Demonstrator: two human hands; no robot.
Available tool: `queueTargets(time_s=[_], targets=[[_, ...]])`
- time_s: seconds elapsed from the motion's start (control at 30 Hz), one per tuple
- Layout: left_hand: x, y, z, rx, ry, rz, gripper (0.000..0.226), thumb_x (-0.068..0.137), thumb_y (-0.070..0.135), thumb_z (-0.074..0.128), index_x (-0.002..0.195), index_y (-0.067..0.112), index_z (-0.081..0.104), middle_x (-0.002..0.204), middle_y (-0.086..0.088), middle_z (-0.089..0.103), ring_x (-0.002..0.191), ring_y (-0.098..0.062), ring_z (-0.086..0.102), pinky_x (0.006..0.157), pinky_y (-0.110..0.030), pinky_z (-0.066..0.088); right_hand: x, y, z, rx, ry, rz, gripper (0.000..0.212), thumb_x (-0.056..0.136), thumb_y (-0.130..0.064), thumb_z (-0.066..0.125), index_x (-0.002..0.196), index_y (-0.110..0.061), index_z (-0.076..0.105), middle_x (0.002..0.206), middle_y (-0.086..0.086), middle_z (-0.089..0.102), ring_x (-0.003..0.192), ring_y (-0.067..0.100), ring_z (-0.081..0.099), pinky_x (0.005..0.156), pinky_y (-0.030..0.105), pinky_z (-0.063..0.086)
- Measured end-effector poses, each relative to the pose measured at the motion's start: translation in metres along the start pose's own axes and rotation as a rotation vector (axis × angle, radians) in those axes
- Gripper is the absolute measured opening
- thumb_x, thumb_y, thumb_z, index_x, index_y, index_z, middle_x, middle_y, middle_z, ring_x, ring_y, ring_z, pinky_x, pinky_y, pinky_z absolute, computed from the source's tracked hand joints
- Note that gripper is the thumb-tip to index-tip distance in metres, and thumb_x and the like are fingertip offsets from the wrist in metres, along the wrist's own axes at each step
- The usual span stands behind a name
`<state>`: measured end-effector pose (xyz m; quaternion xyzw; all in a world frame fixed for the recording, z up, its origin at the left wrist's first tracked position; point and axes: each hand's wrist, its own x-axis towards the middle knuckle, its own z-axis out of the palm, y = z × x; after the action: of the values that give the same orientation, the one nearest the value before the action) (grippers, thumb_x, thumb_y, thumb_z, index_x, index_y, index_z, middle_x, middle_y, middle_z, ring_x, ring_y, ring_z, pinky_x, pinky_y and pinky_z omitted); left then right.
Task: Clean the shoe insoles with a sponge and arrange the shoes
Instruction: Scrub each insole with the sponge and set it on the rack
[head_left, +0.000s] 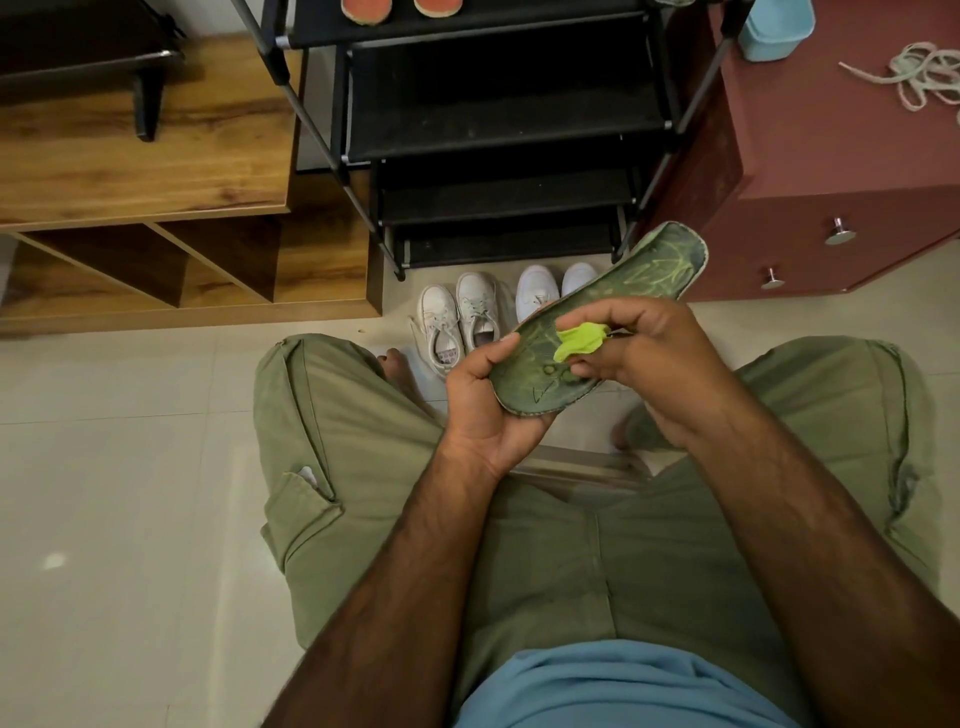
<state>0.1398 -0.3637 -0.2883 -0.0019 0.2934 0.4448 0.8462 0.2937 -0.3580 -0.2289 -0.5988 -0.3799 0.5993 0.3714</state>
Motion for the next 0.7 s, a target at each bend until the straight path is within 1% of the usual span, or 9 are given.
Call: queueTargets(time_s=[0.1,0.2,0.27,0.37,0.43,0.5,0.57,0.6,0.7], targets=[[-0.002,0.001,0.001,-0.028,-0.003,-0.009,0.050,0.091,0.029,0.049,0.125,-0.005,0.064,0.125,-0.026,0.063,0.113,-0.036,0.060,0.110,-0.049,0.040,-0.001,0.002,-0.002,0.099,-0.048,0.050,0.040,0.079,0.021,0.064,0.104,-0.007,0.077,0.105,0.020,0.077,0.106,0.031,0.073,0.096,0.040,0.059],[-0.003,0.003,0.000,-0.044,-0.008,-0.018,0.054,0.099,0.039,0.045,0.126,-0.004,0.065,0.126,-0.025,0.063,0.115,-0.035,0.061,0.106,-0.046,0.044,-0.009,0.002,0.001,0.092,-0.134,0.030,0.032,0.085,0.012,0.070,0.111,-0.005,0.075,0.107,0.015,0.078,0.106,0.023,0.074,0.090,0.032,0.059],[-0.003,0.004,-0.001,-0.049,-0.003,-0.037,0.058,0.103,0.044,0.042,0.121,-0.004,0.069,0.125,-0.024,0.065,0.117,-0.035,0.062,0.104,-0.044,0.046,-0.013,0.006,0.010,-0.019,-0.120,-0.045,0.028,0.083,0.007,0.077,0.108,-0.006,0.076,0.105,0.009,0.079,0.100,0.017,0.076,0.084,0.027,0.059],[-0.005,0.004,-0.001,-0.054,-0.013,-0.039,0.060,0.106,0.044,0.039,0.113,-0.006,0.072,0.116,-0.023,0.069,0.112,-0.034,0.067,0.100,-0.044,0.053,-0.015,0.019,0.027,-0.313,-0.041,-0.267,0.025,0.078,-0.001,0.084,0.099,-0.015,0.081,0.107,-0.004,0.074,0.098,0.010,0.074,0.089,0.033,0.061],[-0.006,0.005,-0.002,-0.052,0.001,-0.029,0.061,0.106,0.043,0.037,0.102,-0.004,0.075,0.105,-0.019,0.072,0.103,-0.031,0.071,0.093,-0.041,0.058,-0.017,0.022,0.033,-0.443,-0.035,-0.367,0.025,0.077,-0.005,0.086,0.097,-0.020,0.083,0.106,-0.013,0.071,0.100,0.005,0.070,0.090,0.031,0.060],[-0.006,0.005,-0.004,-0.038,0.006,-0.023,0.059,0.106,0.042,0.038,0.103,-0.004,0.075,0.105,-0.019,0.072,0.102,-0.030,0.071,0.093,-0.040,0.058,-0.018,0.022,0.034,-0.575,-0.044,-0.430,0.024,0.078,-0.008,0.086,0.098,-0.022,0.083,0.105,-0.016,0.071,0.100,0.004,0.067,0.092,0.030,0.057],[-0.005,0.007,-0.003,-0.026,0.004,-0.012,0.056,0.105,0.041,0.040,0.112,-0.006,0.070,0.113,-0.022,0.070,0.108,-0.032,0.069,0.098,-0.042,0.056,-0.016,0.022,0.033,-0.727,-0.043,-0.447,0.024,0.081,-0.012,0.084,0.102,-0.024,0.082,0.106,-0.016,0.069,0.102,0.004,0.063,0.095,0.032,0.055],[-0.005,0.006,-0.003,-0.017,0.018,-0.006,0.057,0.105,0.040,0.039,0.111,-0.006,0.071,0.113,-0.023,0.070,0.108,-0.033,0.069,0.096,-0.041,0.057,-0.016,0.022,0.031,-0.764,-0.049,-0.427,0.025,0.082,-0.015,0.083,0.104,-0.025,0.081,0.107,-0.016,0.067,0.102,0.004,0.062,0.095,0.032,0.055],[-0.005,0.006,-0.003,-0.006,0.033,0.000,0.057,0.105,0.039,0.038,0.108,-0.005,0.074,0.110,-0.021,0.072,0.105,-0.032,0.070,0.094,-0.042,0.056,-0.018,0.017,0.030,-0.795,-0.076,-0.368,0.024,0.084,-0.034,0.082,0.108,-0.031,0.079,0.103,-0.017,0.060,0.096,0.004,0.061,0.084,0.026,0.054]])
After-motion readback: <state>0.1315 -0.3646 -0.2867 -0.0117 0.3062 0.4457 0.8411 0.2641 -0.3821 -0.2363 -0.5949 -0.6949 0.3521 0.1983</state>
